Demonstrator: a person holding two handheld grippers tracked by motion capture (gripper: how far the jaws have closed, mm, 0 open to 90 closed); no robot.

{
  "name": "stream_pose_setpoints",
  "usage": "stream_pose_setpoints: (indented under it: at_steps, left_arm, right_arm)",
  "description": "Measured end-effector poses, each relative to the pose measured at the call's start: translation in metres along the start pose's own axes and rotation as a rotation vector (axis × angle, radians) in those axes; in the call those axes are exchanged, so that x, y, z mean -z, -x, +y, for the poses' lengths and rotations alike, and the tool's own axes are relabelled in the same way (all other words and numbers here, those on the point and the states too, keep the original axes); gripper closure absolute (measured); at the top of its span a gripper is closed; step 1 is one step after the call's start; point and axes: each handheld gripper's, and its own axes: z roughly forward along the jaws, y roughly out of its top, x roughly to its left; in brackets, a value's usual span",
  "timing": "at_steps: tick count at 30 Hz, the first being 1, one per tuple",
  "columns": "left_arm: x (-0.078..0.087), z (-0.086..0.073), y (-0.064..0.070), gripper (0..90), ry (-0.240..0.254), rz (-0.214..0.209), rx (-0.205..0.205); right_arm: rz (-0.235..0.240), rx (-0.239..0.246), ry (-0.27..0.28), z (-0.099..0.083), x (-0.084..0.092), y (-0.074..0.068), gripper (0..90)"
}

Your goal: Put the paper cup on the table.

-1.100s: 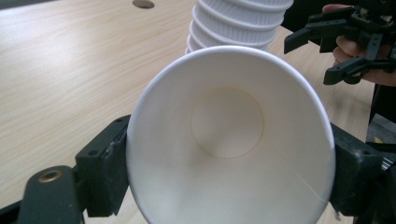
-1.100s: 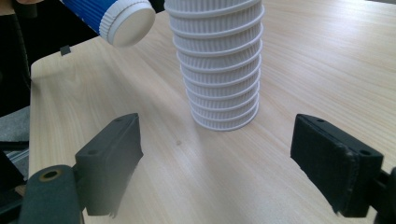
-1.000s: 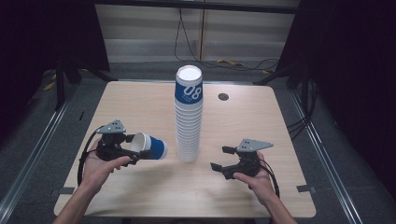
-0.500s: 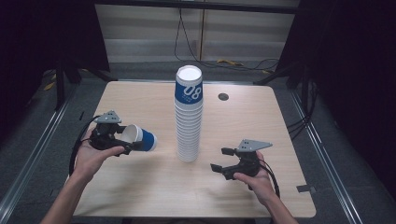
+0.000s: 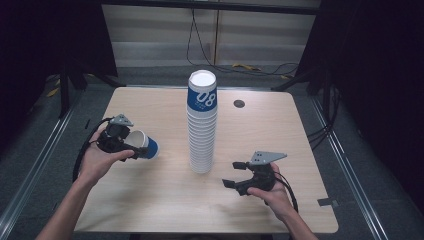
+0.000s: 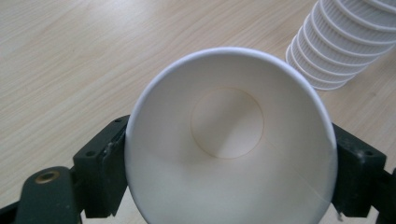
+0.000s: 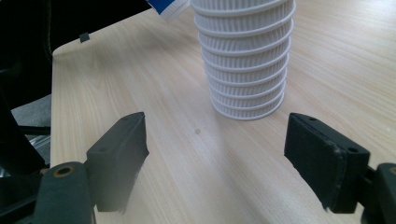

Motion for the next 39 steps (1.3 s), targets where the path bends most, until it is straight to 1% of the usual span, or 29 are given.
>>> stream_pose_setpoints:
  at_steps: [1,2,3,6,7,8,9,11,13,14,16,18,20,22,23,24,25,27,28,29,30,32,33,36,39]
  left_arm:
    - [-0.001,0.000,-0.001,15.8,-0.008,0.005,0.000]
    - [-0.003,0.000,0.000,15.8,-0.034,0.002,0.004]
    - [-0.005,0.000,0.000,15.8,-0.065,0.006,-0.015]
    - [-0.010,0.002,-0.002,15.7,-0.117,0.023,-0.034]
    - [-0.010,0.003,-0.003,15.7,-0.111,0.033,-0.027]
    - [-0.011,0.004,-0.005,15.7,-0.105,0.035,-0.012]
    - [-0.011,0.005,-0.007,15.7,-0.111,0.031,-0.005]
    - [-0.013,0.008,-0.010,15.7,-0.131,0.032,-0.003]
    - [-0.015,0.011,-0.011,15.7,-0.143,0.048,-0.004]
    - [-0.016,0.012,-0.011,15.7,-0.145,0.049,-0.006]
    - [-0.018,0.016,-0.011,15.7,-0.158,0.050,0.001]
    - [-0.021,0.018,-0.011,15.7,-0.180,0.047,0.000]
    - [-0.025,0.022,-0.008,15.7,-0.207,0.070,-0.014]
    - [-0.030,0.026,-0.006,15.6,-0.240,0.060,-0.034]
    - [-0.032,0.027,-0.005,15.6,-0.252,0.064,-0.028]
    - [-0.035,0.030,-0.002,15.5,-0.268,0.094,-0.053]
    - [-0.037,0.031,-0.001,15.4,-0.277,0.101,-0.061]
    - [-0.044,0.032,0.002,15.3,-0.300,0.073,-0.064]
    - [-0.047,0.033,0.003,15.2,-0.319,0.061,-0.063]
    - [-0.050,0.034,0.004,15.0,-0.327,0.066,-0.066]
    - [-0.052,0.035,0.005,14.9,-0.332,0.073,-0.070]
    - [-0.055,0.036,0.005,14.3,-0.325,0.065,-0.069]
    - [-0.056,0.037,0.005,14.0,-0.326,0.067,-0.079]
    - [-0.059,0.039,0.006,13.4,-0.328,0.061,-0.083]
    - [-0.061,0.038,0.004,13.0,-0.312,0.050,-0.073]
  right_arm:
    - [-0.001,0.001,0.002,0.000,0.000,0.000,21.1]
    - [-0.002,-0.001,0.004,0.001,0.001,-0.001,20.9]
    - [-0.004,0.001,0.005,0.001,0.001,-0.002,20.9]
    - [0.001,-0.002,0.003,0.001,0.001,-0.002,21.8]
    - [-0.007,-0.003,0.000,0.001,0.000,-0.002,21.1]
    - [-0.010,-0.005,-0.003,0.001,-0.001,-0.001,20.1]
    - [-0.015,-0.004,-0.004,0.001,-0.002,-0.001,20.0]
    - [-0.025,-0.006,-0.002,0.000,-0.001,0.000,19.9]
    - [-0.030,-0.012,0.000,0.000,0.000,0.000,19.7]
    - [-0.031,-0.011,0.000,0.000,0.001,0.000,19.1]
    - [-0.035,-0.006,-0.002,0.000,0.001,0.000,18.9]
    - [-0.037,-0.003,-0.007,0.000,0.001,0.000,18.9]
    - [-0.036,-0.001,-0.010,-0.001,0.000,0.000,18.9]
    - [-0.034,-0.001,-0.010,-0.001,-0.001,-0.001,18.9]
    - [-0.034,0.000,-0.011,-0.001,-0.001,-0.001,19.0]
    - [-0.036,0.002,-0.011,-0.001,-0.001,-0.001,19.1]
    - [-0.037,0.003,-0.013,-0.001,-0.001,-0.002,19.1]
    - [-0.037,0.010,-0.016,-0.001,-0.001,-0.003,19.6]
    - [-0.038,0.012,-0.015,-0.001,-0.002,-0.003,19.8]
    - [-0.036,0.012,-0.016,-0.001,-0.002,-0.004,19.9]
    - [-0.038,0.012,-0.015,-0.002,-0.002,-0.004,19.9]
    - [-0.038,0.016,-0.014,-0.002,-0.002,-0.004,19.9]
    - [-0.038,0.017,-0.014,-0.002,-0.002,-0.004,19.9]
    - [-0.039,0.019,-0.008,-0.001,-0.001,-0.005,19.9]
    - [-0.041,0.016,-0.007,-0.001,-0.001,-0.004,19.7]
